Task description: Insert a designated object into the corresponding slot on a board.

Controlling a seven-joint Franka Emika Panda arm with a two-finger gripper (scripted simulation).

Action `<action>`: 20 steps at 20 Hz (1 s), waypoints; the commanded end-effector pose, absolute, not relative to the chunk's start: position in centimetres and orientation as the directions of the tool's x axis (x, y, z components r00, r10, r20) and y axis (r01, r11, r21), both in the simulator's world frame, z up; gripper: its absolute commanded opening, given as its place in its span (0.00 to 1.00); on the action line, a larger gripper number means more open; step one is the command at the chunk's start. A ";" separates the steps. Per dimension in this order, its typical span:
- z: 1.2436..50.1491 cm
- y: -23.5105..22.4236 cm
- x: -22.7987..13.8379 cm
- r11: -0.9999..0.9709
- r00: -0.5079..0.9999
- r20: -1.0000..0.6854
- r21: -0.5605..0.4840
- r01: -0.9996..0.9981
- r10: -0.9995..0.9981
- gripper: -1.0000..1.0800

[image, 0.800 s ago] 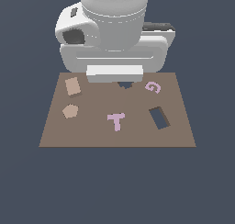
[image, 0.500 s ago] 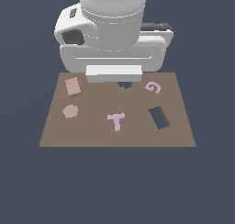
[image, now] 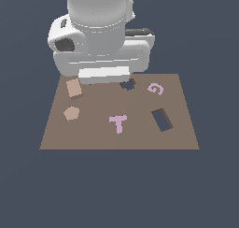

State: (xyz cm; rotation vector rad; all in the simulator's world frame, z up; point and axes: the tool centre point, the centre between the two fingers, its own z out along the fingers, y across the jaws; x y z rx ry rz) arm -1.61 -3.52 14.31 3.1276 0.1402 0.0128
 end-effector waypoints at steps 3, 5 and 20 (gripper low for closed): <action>12.6 -5.8 -2.9 -0.990 0.990 0.006 0.009 0.138 0.138 0.96; 11.8 -7.0 -3.5 -0.986 0.986 0.005 0.008 0.164 0.164 0.96; 6.0 -15.3 -6.5 -0.944 0.944 0.001 0.001 0.329 0.329 0.96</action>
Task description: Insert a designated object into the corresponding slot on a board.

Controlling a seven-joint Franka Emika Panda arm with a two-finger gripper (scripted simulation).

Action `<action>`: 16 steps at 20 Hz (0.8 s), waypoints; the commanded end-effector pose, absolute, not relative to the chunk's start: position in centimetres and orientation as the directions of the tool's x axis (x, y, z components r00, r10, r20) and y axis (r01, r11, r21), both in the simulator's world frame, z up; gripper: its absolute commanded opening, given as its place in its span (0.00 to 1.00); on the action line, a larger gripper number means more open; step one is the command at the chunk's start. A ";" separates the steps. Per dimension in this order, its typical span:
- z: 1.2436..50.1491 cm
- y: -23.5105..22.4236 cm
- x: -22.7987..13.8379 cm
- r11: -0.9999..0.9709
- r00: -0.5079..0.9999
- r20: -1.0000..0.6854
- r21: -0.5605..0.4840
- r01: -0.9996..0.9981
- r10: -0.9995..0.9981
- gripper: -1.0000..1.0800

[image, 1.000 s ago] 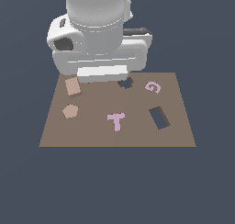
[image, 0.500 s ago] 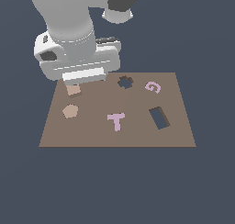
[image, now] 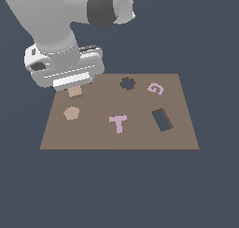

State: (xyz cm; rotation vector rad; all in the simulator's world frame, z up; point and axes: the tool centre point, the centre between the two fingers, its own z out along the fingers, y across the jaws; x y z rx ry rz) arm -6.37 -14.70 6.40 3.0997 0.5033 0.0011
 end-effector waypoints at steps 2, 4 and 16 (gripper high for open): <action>5.6 -15.9 -6.6 -0.940 0.940 0.001 0.001 0.341 0.341 0.96; 5.3 -16.4 -6.7 -0.937 0.937 0.000 0.000 0.349 0.349 0.96; 4.9 -16.8 -6.7 -0.934 0.934 0.000 0.000 0.357 0.357 0.96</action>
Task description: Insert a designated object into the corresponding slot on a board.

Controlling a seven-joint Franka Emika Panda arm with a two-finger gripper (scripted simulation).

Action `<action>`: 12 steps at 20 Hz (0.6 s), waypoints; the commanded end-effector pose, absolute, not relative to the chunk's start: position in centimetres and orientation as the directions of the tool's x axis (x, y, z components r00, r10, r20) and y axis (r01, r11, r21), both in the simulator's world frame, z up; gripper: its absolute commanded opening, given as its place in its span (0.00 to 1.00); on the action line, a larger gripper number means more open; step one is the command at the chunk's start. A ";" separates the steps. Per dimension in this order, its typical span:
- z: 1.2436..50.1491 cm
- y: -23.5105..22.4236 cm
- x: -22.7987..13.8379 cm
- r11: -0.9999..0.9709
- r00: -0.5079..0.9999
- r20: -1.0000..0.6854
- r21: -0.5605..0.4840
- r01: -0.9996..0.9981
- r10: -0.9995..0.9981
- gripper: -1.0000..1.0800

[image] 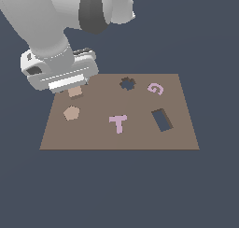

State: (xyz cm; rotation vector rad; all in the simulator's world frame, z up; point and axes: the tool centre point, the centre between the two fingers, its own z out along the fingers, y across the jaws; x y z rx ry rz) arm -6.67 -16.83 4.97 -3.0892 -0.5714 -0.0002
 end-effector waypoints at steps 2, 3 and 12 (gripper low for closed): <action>4.7 -16.8 -6.7 -0.934 0.934 0.000 0.000 0.357 0.357 0.96; 4.5 -16.8 -6.7 -0.934 0.934 0.000 0.000 0.357 0.357 0.96; 3.0 -16.8 -6.7 -0.934 0.934 0.000 0.000 0.357 0.357 0.00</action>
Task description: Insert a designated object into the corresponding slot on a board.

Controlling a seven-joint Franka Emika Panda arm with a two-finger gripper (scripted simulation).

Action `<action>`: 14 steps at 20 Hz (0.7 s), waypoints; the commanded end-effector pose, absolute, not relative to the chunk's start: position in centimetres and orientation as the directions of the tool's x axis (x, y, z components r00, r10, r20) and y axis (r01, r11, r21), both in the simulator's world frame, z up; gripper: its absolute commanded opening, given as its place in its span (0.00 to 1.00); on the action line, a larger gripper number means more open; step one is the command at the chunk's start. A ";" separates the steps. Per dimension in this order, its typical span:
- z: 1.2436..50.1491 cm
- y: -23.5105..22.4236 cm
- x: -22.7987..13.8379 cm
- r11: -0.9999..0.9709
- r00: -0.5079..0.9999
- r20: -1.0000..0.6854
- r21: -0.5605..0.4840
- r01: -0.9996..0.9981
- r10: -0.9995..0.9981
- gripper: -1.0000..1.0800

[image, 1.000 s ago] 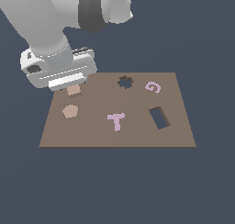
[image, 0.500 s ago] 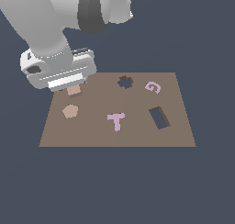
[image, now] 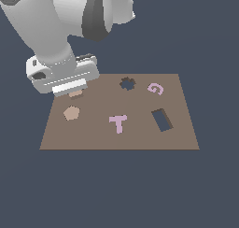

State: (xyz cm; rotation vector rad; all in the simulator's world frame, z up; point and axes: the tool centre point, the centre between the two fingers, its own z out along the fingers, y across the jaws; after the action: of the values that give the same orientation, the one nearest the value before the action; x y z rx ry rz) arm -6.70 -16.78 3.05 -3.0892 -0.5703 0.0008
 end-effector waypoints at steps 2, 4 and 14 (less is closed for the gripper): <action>3.0 -16.8 -6.7 -0.934 0.934 0.000 0.000 0.357 0.357 0.00; 3.0 -16.8 -6.7 -0.934 0.934 0.000 0.000 0.357 0.357 0.00; 3.1 -16.9 -6.5 -0.930 0.930 0.000 0.001 0.368 0.368 0.00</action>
State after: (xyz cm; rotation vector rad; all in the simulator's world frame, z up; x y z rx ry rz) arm -6.61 -16.86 3.05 -3.0877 -0.5802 0.0007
